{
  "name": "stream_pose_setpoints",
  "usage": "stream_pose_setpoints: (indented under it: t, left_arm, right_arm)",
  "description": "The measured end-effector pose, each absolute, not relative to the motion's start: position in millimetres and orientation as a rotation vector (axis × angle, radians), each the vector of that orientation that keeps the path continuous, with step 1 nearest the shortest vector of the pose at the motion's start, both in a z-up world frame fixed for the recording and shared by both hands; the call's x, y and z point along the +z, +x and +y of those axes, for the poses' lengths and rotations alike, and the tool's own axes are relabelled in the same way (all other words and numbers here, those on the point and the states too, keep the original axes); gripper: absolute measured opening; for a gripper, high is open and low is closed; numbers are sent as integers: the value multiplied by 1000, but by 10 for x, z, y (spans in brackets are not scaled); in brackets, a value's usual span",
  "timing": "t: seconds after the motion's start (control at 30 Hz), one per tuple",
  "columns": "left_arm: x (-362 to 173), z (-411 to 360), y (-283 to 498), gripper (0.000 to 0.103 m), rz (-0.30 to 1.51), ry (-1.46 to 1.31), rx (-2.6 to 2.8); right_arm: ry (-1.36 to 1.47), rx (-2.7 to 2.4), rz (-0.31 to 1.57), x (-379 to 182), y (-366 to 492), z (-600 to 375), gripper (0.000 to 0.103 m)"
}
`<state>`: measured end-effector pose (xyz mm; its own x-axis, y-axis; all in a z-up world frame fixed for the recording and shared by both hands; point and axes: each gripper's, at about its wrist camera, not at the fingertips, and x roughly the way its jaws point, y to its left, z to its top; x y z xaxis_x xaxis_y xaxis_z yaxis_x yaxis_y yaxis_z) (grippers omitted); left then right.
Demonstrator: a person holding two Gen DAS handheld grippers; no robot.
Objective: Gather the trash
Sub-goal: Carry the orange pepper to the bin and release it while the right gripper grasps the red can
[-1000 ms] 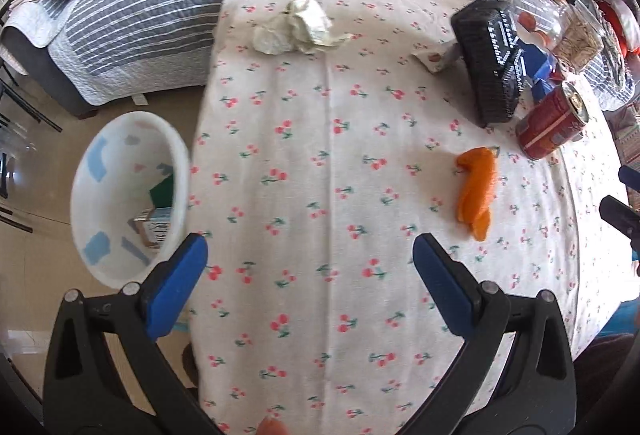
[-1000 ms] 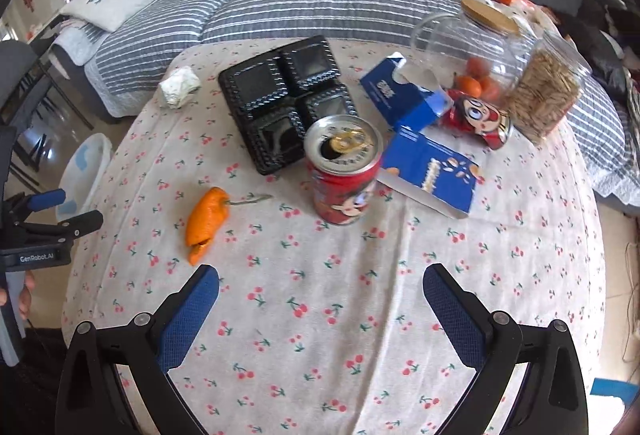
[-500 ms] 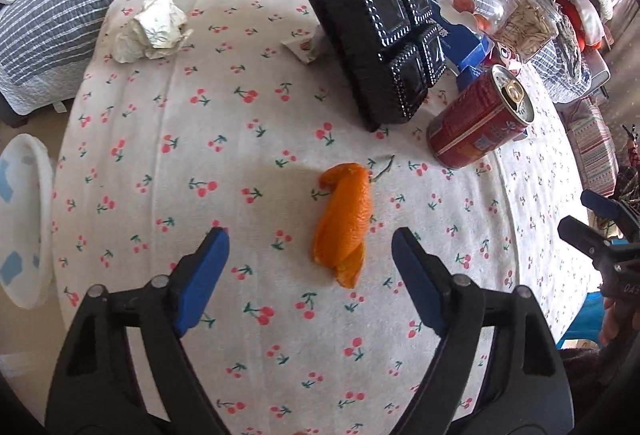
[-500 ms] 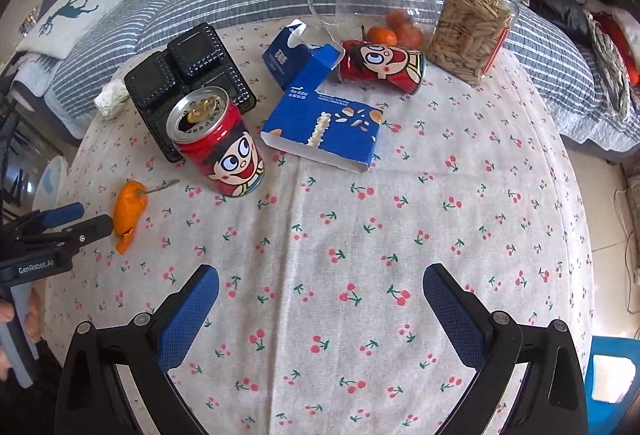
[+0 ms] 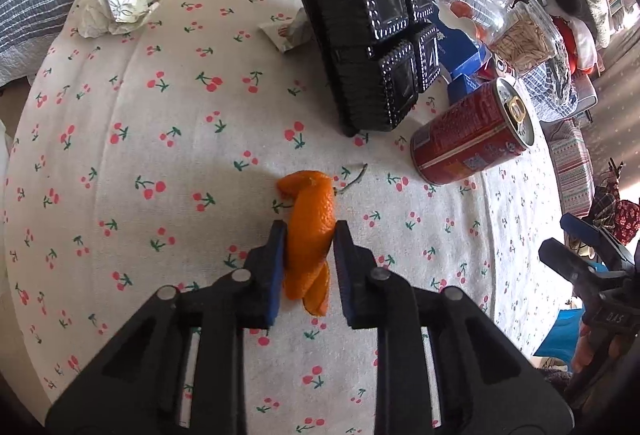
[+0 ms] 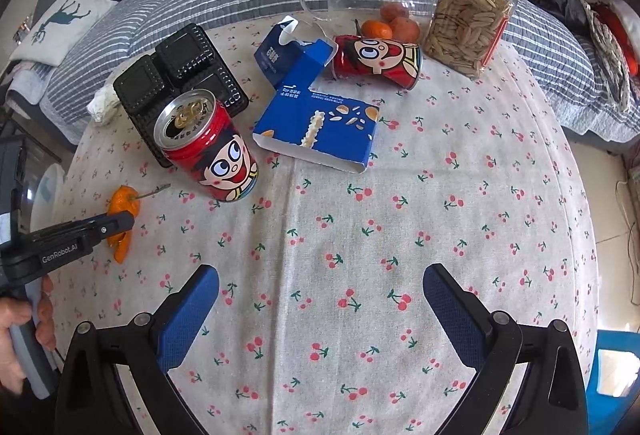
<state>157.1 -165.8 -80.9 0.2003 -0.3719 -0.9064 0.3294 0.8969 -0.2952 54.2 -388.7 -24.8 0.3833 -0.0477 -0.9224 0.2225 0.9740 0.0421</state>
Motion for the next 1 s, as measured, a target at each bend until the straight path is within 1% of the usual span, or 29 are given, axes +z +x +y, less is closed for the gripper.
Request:
stream_pose_setpoints:
  t: [0.17,0.47,0.57,0.67,0.73,0.87,0.9,0.97,1.0]
  left_arm:
    - [-704,-1539,1533,21,1270,-27,-485]
    - [-442,-1157,1520,20,1213,-43,-457]
    - [-398,-1043,1518,21,1197,-41,-440]
    - [-402,-954,1509,21,1192,-39,-423]
    - [-395,-836,1493,20,1191,-37,-412]
    - [-396,-683,1499,20,1193,-43,-394]
    - [-392,-650,1504,20,1193,-45,-390]
    - [-380,-589,1508,20,1190,-52,-383]
    - [-369,-560,1508,20,1187,-54,-380]
  right_arm:
    - [171,-144,1154,-220,687,-3777,103]
    - [161,-66,1120,-170,1071,-3465,102]
    - [164,-69,1107,-184,1198,-3420,100]
    - [173,-87,1097,-222,1307,-3421,94]
    - [174,-94,1096,-258,1373,-3426,83]
    - [183,-99,1096,-315,1445,-3436,71]
    - [184,-96,1093,-315,1455,-3429,64]
    - [173,-93,1090,-310,1469,-3408,54]
    - [164,-97,1089,-300,1468,-3395,54]
